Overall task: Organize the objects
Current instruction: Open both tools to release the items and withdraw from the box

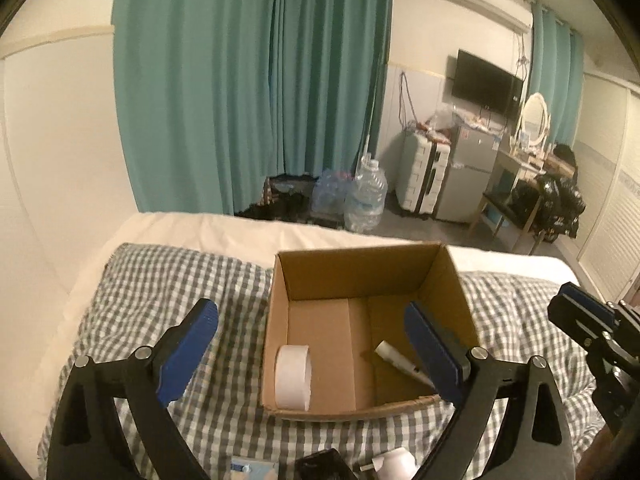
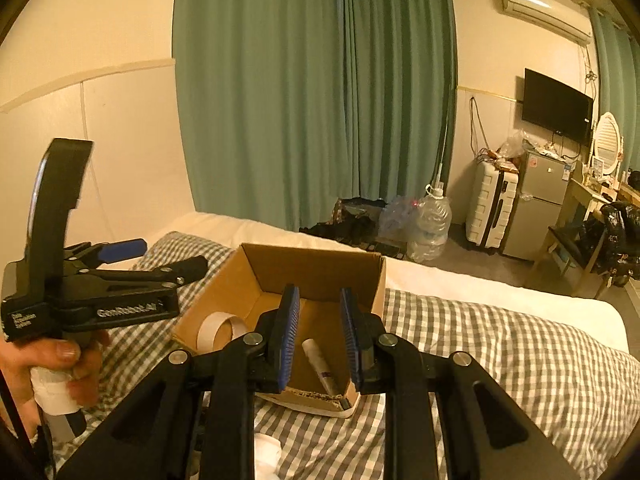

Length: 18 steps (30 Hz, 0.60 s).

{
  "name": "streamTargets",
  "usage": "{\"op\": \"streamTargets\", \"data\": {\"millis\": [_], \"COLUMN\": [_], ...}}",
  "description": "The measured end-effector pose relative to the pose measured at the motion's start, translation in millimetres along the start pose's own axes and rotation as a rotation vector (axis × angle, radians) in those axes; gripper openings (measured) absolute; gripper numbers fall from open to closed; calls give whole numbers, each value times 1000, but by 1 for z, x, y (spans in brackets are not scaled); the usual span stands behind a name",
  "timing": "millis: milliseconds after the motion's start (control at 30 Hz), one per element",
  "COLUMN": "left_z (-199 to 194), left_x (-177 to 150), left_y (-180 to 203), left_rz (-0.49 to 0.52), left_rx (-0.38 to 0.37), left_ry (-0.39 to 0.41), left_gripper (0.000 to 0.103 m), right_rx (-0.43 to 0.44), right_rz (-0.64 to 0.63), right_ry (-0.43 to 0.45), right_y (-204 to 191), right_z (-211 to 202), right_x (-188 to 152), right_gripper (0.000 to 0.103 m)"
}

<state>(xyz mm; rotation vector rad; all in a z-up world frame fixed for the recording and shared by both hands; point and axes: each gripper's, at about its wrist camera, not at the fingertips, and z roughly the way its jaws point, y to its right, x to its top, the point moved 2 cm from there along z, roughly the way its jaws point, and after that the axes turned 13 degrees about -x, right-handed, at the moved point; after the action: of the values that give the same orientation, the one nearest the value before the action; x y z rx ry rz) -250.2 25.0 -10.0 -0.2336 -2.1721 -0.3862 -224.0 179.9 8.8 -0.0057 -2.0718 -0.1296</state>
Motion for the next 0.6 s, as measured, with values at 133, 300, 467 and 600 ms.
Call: {"op": "streamTargets", "data": {"millis": [133,300,467,600], "left_z": [-34,-73,-105,-128], "left_x": [5,4,-1,-6], "left_y": [8,17,23,23], "left_rz": [23,61,75,72], "left_rx": [3,24,52,72], "left_ry": [48,87,115,135], "left_gripper": [100,102,103,103], "right_rx": [-9,-3,-2,1], "right_rz": [7,25,55,86], "right_ry": [26,72,131,153], "right_y": [0,-2,-2,1], "right_z": [-26,-60,-90,-111], "right_x": [5,8,9,9], "right_gripper": [25,61,89,100]}}
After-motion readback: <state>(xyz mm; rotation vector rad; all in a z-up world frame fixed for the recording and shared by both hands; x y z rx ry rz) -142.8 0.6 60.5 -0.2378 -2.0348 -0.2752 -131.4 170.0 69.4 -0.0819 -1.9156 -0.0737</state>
